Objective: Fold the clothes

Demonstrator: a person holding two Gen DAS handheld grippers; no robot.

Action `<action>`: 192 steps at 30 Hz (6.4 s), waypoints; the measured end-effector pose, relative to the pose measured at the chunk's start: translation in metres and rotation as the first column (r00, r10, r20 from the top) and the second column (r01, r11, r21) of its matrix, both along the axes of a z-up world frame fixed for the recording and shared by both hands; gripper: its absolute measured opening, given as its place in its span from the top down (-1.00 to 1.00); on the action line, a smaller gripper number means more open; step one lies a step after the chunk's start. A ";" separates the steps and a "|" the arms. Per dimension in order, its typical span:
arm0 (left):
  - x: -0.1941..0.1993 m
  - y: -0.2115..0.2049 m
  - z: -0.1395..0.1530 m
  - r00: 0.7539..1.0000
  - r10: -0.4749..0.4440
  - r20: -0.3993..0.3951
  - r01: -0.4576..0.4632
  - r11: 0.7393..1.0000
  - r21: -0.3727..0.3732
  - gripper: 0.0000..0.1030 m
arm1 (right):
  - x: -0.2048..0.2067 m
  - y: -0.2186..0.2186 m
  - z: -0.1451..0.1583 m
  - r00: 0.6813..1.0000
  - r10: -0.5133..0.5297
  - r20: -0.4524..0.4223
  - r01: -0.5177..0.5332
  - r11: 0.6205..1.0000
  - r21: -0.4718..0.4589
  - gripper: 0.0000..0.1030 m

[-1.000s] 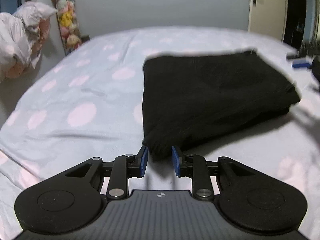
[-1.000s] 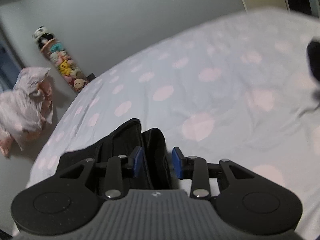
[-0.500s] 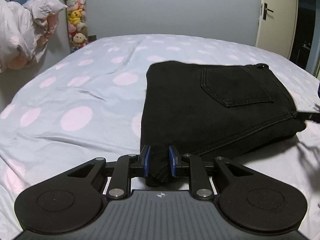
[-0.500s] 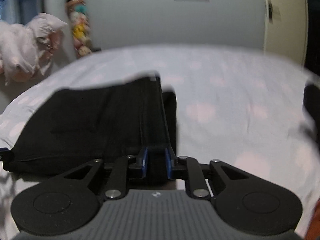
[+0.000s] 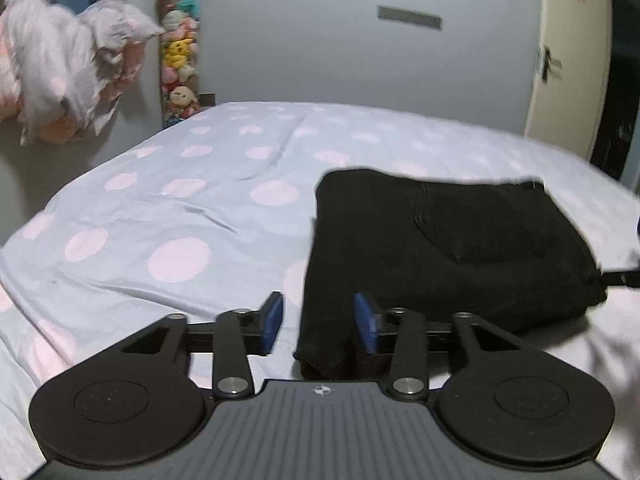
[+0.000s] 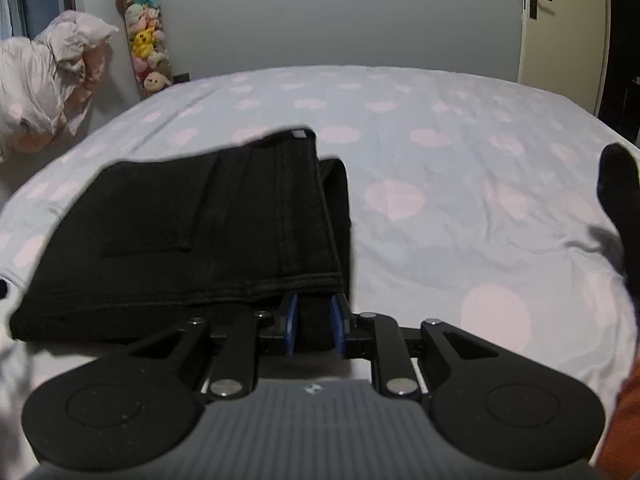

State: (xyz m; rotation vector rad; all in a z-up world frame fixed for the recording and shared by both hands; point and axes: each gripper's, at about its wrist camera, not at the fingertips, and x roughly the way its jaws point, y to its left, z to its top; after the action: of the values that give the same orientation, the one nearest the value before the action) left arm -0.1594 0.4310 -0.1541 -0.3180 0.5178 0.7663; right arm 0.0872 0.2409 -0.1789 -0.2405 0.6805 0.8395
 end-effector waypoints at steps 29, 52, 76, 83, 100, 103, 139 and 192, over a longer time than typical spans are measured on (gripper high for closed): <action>-0.057 -0.001 0.042 0.991 0.119 0.055 -0.114 0.989 -0.100 -0.11 | -0.073 -0.046 0.196 0.999 0.032 0.038 -0.035 0.997 0.075 0.19; 0.012 -0.060 0.179 0.997 0.023 -0.078 -0.024 0.999 -0.021 -0.10 | -0.007 -0.101 0.152 0.995 -0.015 -0.097 0.028 0.991 0.133 0.19; 0.083 0.017 0.121 0.988 -0.033 -0.153 0.023 0.997 -0.068 -0.11 | 0.039 -0.005 0.119 0.976 0.029 -0.215 0.024 0.971 0.238 0.14; 0.129 0.076 0.054 0.984 -0.042 -0.175 0.026 0.995 -0.093 0.12 | 0.082 0.049 0.067 0.970 0.077 -0.230 -0.010 0.960 0.279 0.25; 0.232 0.103 -0.027 0.866 -0.004 -0.501 -0.067 0.990 -0.124 0.33 | 0.148 0.072 -0.037 0.913 0.144 -0.381 -0.054 0.970 0.236 0.21; 0.244 0.089 -0.007 0.819 0.039 -0.573 -0.095 0.993 -0.067 0.33 | 0.154 0.063 -0.032 0.890 0.161 -0.427 -0.046 0.962 0.268 0.15; 0.155 0.090 -0.012 0.905 -0.078 -0.418 -0.094 0.922 -0.376 -0.25 | 0.181 0.043 -0.091 0.562 0.309 -0.767 -0.046 0.938 0.344 -0.49; 0.196 0.190 -0.027 0.853 -0.472 -0.225 0.164 0.650 -0.742 0.61 | 0.147 0.041 -0.044 0.569 0.286 -0.771 -0.059 0.949 0.309 0.01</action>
State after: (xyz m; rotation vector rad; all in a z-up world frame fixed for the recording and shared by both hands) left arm 0.0369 0.6214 -0.1812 -0.7662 1.2434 0.2295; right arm 0.2338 0.2822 -0.2233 0.3639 1.4252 1.2316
